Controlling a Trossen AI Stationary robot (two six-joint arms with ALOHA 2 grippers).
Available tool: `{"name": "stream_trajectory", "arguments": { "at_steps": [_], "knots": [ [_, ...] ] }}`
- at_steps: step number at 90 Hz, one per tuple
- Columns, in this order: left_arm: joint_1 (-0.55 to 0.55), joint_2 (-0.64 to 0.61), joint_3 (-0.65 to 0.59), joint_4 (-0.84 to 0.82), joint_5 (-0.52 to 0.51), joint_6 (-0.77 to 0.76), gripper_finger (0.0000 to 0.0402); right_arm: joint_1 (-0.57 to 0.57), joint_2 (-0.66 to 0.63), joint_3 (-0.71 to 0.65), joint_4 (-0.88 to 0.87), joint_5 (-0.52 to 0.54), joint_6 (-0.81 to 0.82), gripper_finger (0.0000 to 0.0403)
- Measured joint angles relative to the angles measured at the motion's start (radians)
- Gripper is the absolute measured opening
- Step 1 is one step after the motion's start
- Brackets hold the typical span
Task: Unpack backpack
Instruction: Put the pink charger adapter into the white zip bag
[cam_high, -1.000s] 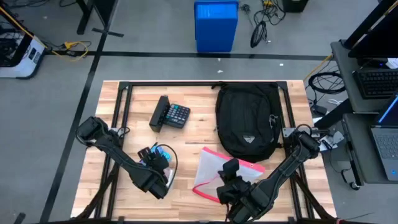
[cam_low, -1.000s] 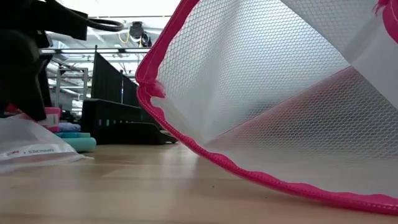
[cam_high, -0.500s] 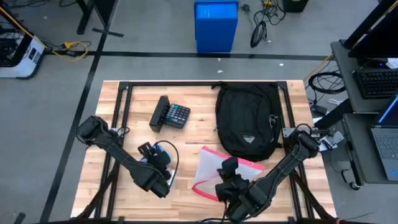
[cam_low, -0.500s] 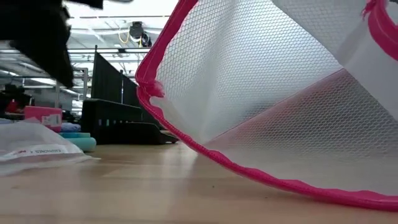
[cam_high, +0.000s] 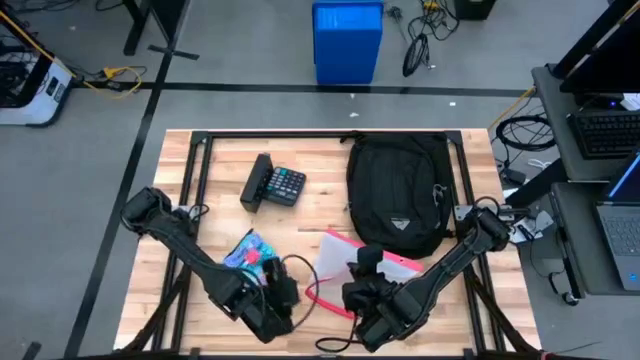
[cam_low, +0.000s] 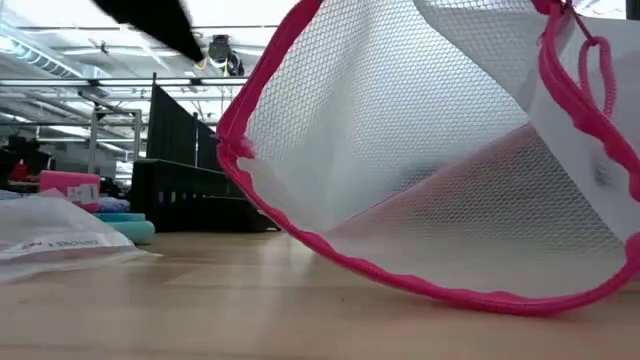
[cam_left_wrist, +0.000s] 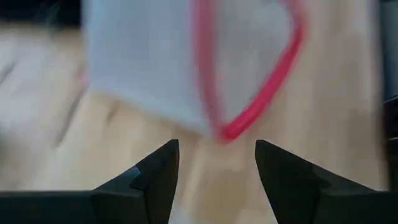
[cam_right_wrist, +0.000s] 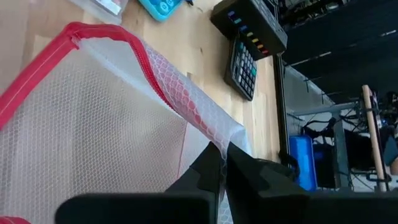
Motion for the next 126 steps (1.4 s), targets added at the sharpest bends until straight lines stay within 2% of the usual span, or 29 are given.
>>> {"name": "stream_trajectory", "arguments": {
  "at_steps": [13, 24, 29, 45, 59, 78, 100, 126],
  "knots": [
    [0.018, 0.013, -0.043, 0.1, -0.01, 0.01, 0.0199, 0.0, 0.0, 0.0, -0.002, 0.021, 0.042, 0.0],
    [0.023, 0.06, -0.077, 0.154, 0.119, 0.061, 0.0199, -0.001, 0.0, 0.0, -0.015, 0.027, 0.078, 0.0],
    [0.022, 0.087, -0.086, 0.204, 0.147, 0.109, 0.0199, -0.001, 0.0, 0.0, -0.021, 0.027, 0.09, 0.0],
    [0.049, 0.173, -0.091, 0.282, 0.143, 0.209, 0.0199, -0.011, 0.0, 0.0, -0.025, 0.028, 0.115, 0.0],
    [0.085, 0.191, -0.091, 0.329, 0.141, 0.275, 0.0199, -0.014, 0.0, 0.0, -0.026, 0.028, 0.175, 0.0],
    [0.165, 0.188, -0.091, 0.316, 0.054, 0.21, 0.0199, -0.009, 0.0, 0.0, -0.02, 0.008, 0.236, 0.0],
    [0.214, 0.172, -0.091, 0.282, 0.055, 0.193, 0.0199, 0.016, 0.0, 0.0, 0.037, -0.131, 0.253, 0.0],
    [0.223, 0.126, -0.046, 0.105, 0.062, 0.199, 0.0199, 0.038, 0.0, 0.005, 0.047, -0.132, 0.314, 0.0]
  ]
}}
